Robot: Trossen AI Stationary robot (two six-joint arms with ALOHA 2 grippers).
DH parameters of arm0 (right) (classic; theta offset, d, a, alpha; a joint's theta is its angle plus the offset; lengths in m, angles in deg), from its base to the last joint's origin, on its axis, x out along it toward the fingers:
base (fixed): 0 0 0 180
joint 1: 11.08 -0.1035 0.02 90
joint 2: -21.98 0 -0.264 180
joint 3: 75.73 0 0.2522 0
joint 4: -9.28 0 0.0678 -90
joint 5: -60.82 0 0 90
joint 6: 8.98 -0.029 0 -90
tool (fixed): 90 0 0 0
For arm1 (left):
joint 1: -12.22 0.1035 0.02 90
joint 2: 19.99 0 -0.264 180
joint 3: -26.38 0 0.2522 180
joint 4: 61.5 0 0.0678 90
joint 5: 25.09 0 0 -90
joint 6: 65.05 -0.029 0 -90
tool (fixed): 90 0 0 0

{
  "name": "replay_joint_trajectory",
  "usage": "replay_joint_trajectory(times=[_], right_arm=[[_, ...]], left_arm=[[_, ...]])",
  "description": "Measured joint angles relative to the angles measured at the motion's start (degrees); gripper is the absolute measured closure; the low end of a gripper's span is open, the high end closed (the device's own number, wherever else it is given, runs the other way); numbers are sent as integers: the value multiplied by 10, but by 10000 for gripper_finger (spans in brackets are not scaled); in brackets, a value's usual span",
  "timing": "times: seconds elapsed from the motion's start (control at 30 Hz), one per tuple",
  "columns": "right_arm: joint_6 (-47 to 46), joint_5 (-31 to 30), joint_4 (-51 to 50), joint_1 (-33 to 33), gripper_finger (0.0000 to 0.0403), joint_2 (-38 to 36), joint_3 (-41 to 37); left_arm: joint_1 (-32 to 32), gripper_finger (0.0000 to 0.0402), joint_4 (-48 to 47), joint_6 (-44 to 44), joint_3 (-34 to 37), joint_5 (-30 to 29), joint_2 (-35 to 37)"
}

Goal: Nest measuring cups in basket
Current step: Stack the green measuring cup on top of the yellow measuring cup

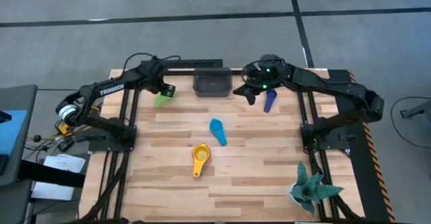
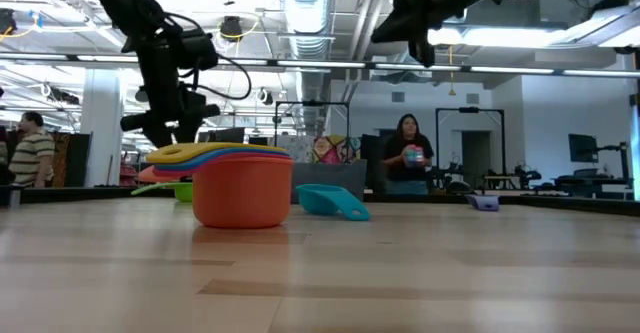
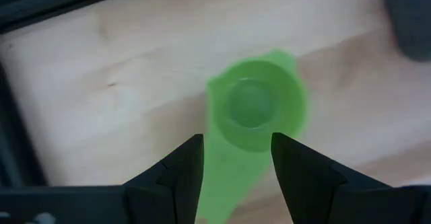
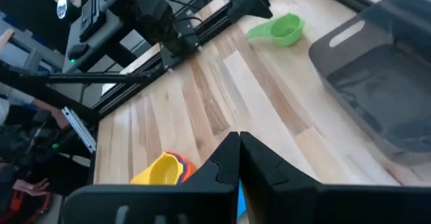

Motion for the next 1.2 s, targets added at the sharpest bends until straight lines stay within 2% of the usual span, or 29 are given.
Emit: replay_joint_trajectory(times=[0.3, 0.63, 0.77, 1.0, 1.07, 1.2], right_arm=[[-14, 15, 12, -3, 337, 25, 0], [-32, 15, 14, -8, 331, 23, 0], [-40, 15, 15, -8, 331, 23, 0], [-62, 4, 19, -7, 331, 23, 0], [-63, -3, 19, -8, 331, 23, 0], [-63, -15, 19, -15, 331, 23, 0]], left_arm=[[24, 239, 62, -14, 23, -8, -29], [28, 242, 86, -14, 24, 5, -96], [28, 272, 89, -13, 24, 5, -99], [28, 381, 91, 4, 24, 4, -98], [28, 390, 95, 12, 24, 5, -98], [28, 382, 97, 24, 24, 4, -98]])
